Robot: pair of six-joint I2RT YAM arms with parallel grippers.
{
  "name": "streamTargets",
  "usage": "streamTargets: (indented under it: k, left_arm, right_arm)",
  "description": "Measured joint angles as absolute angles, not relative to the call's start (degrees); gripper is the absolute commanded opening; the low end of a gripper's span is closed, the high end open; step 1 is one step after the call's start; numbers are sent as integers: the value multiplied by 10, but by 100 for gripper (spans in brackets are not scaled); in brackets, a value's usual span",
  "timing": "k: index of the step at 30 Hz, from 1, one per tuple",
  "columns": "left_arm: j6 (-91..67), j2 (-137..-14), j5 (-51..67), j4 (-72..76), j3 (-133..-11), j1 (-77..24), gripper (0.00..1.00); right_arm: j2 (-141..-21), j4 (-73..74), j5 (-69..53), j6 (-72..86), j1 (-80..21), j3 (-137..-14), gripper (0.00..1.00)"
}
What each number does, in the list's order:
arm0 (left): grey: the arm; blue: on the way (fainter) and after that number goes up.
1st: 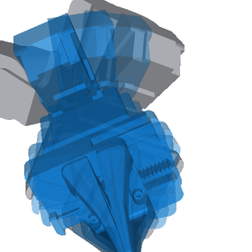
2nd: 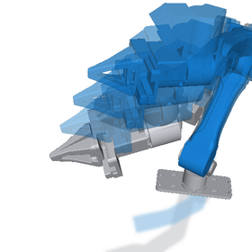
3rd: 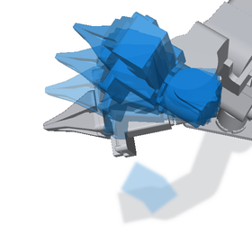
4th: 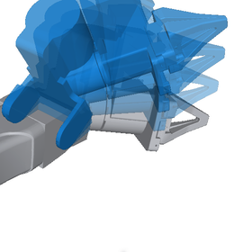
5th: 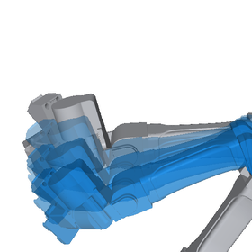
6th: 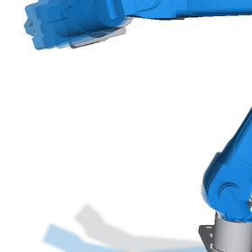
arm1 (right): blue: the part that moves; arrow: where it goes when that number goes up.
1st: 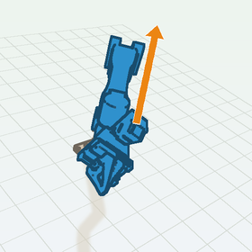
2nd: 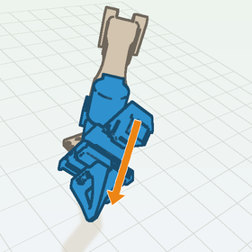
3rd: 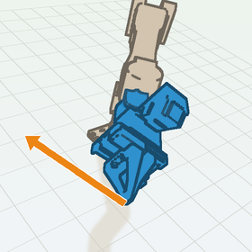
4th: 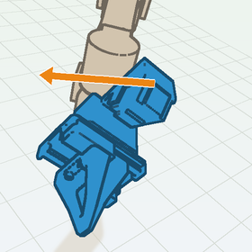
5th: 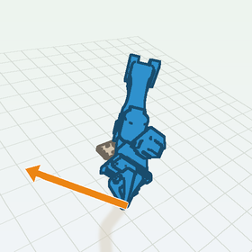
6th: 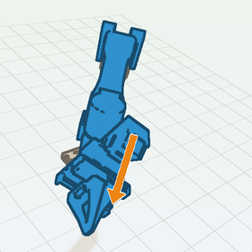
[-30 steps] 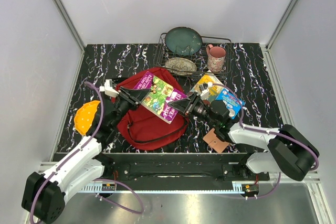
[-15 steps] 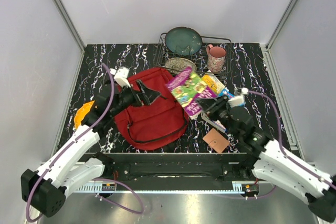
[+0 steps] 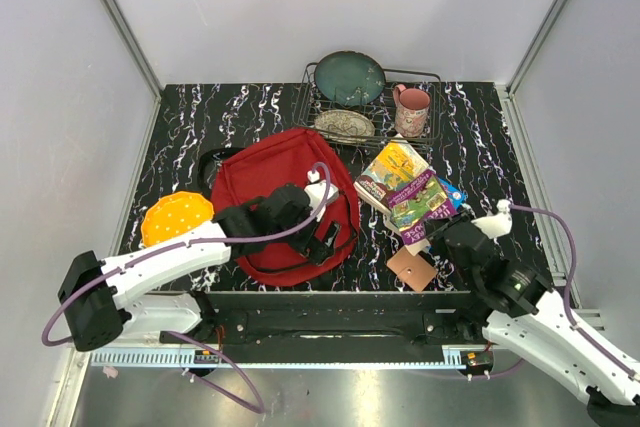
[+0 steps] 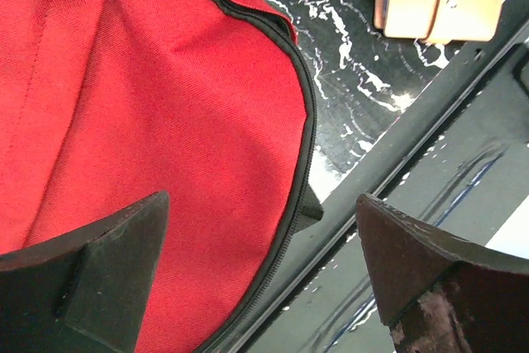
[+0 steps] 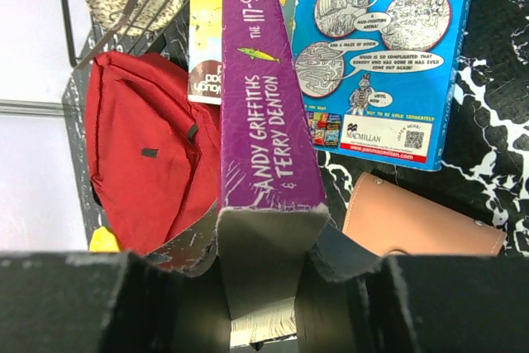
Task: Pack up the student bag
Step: Place the book in the student bag.
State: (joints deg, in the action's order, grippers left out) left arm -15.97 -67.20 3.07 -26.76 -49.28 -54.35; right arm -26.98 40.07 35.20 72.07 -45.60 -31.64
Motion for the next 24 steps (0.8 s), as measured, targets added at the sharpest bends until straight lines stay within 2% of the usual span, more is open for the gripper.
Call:
streamTargets:
  k: [5,10,13,15,20,22,23,24]
  left_arm:
    - [-115,-684,6,-295,-507,-561,99]
    - [-88,-720,2,-316,-522,-582,93]
    - [-81,-747,1,-324,-531,-596,81]
    - [-78,-762,-2,-328,-536,-602,67]
    - [-78,-781,-31,-338,-540,-606,48]
    - [-78,-783,-44,-342,-544,-606,31]
    - [-76,-784,-50,-344,-547,-606,28]
    - [-77,-785,-57,-344,-549,-606,12]
  right_arm:
    - [-222,435,361,735,-456,-316,0]
    - [-213,452,364,741,-456,-316,0]
    - [-213,457,364,743,-456,-316,0]
    - [-213,460,364,744,-456,-316,0]
    - [-221,463,363,745,-456,-317,0]
    - [-225,464,361,745,-456,-317,0]
    - [-227,464,359,745,-456,-317,0]
    - [-228,464,358,745,-456,-317,0]
